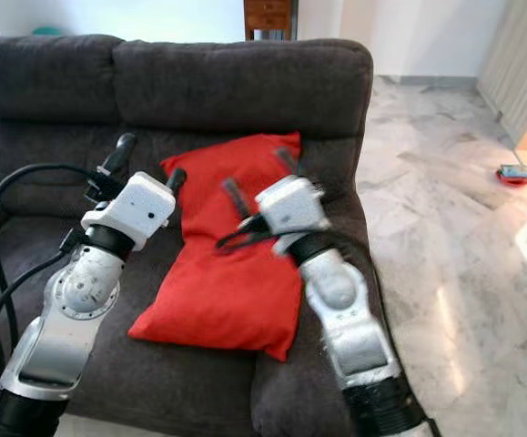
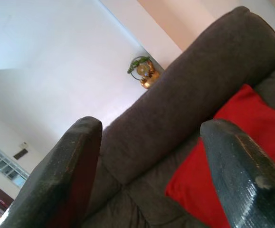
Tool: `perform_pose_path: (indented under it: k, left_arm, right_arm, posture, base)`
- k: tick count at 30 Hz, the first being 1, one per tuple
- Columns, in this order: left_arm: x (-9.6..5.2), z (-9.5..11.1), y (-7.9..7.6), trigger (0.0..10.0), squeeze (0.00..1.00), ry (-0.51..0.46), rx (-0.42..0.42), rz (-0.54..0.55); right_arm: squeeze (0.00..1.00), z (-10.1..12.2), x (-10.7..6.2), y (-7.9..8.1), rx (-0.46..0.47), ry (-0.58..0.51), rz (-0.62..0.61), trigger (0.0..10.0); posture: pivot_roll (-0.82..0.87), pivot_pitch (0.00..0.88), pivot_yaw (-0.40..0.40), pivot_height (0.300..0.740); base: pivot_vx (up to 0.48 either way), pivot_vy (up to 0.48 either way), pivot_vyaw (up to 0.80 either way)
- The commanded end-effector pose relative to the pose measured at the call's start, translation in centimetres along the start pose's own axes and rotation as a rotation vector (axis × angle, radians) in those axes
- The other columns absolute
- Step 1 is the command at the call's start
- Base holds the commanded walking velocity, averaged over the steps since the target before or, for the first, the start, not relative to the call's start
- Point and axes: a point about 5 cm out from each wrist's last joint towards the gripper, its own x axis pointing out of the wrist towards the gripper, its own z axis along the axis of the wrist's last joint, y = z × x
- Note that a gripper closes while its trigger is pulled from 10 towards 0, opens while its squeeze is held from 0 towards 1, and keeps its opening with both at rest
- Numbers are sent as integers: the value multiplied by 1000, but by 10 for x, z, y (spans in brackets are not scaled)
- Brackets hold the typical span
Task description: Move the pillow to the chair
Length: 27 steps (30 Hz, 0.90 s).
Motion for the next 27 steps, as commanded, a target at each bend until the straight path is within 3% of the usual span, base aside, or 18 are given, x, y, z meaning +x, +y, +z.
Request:
perform_pose_path:
  k: [1, 5, 6, 9, 10, 12, 13, 19, 21, 23, 25, 27]
  left_arm:
    - [-4, -9, -4, 10000, 0, 33, -15, -23]
    - [-16, -36, -10, 10000, 0, 137, -30, -63]
    - [-26, -58, -14, 10000, 0, 227, -54, -67]
    - [-44, -91, -20, 10000, 0, 358, -77, -84]
    - [-60, -113, -26, 10000, 0, 455, -106, -91]
    - [-65, -119, -27, 10000, 0, 483, -115, -91]
    - [-79, -133, -33, 10000, 0, 552, -141, -102]
    - [-125, -166, -51, 10000, 0, 732, -178, -142]
    - [-144, -176, -58, 10000, 0, 800, -189, -151]
    - [-149, -178, -60, 10000, 0, 818, -193, -153]
    - [-180, -191, -77, 10000, 0, 932, -236, -200]
    - [-186, -193, -80, 10000, 0, 947, -239, -210]
  right_arm:
    - [0, -9, -1, -5, 22, 36, -51, 10000]
    - [0, -35, -11, -26, 95, 128, -207, 10000]
    - [0, -58, -22, -37, 164, 216, -296, 10000]
    - [0, -94, -42, -46, 172, 358, -358, 10000]
    - [0, -119, -61, -48, 165, 462, -371, 10000]
    - [0, -126, -67, -49, 163, 493, -372, 10000]
    - [0, -143, -84, -52, 138, 585, -386, 10000]
    - [0, -182, -144, -65, 110, 836, -476, 10000]
    - [0, -192, -168, -67, 96, 928, -497, 10000]
    - [0, -194, -173, -66, 92, 951, -494, 10000]
    - [0, -204, -200, -61, 27, 1070, -460, 10000]
    - [0, -206, -206, -60, 10, 1096, -451, 10000]
  posture:
    - [13, 27, 24, 740]
    - [19, 22, 28, 740]
    - [18, 22, 28, 740]
    - [15, 21, 36, 740]
    - [13, 19, 39, 740]
    - [11, 20, 43, 740]
    - [11, 20, 43, 740]
    - [11, 22, 52, 740]
    - [10, 22, 52, 740]
    - [10, 22, 52, 740]
    - [5, 12, 52, 740]
    - [5, 12, 52, 740]
  base:
    - [0, 0, 0]
    - [0, 0, 0]
    - [0, 0, 0]
    - [0, 0, 0]
    - [0, 0, 0]
    - [0, 0, 0]
    - [0, 0, 0]
    - [0, 0, 0]
    - [0, 0, 0]
    - [0, 0, 0]
    - [0, 0, 0]
    - [0, 0, 0]
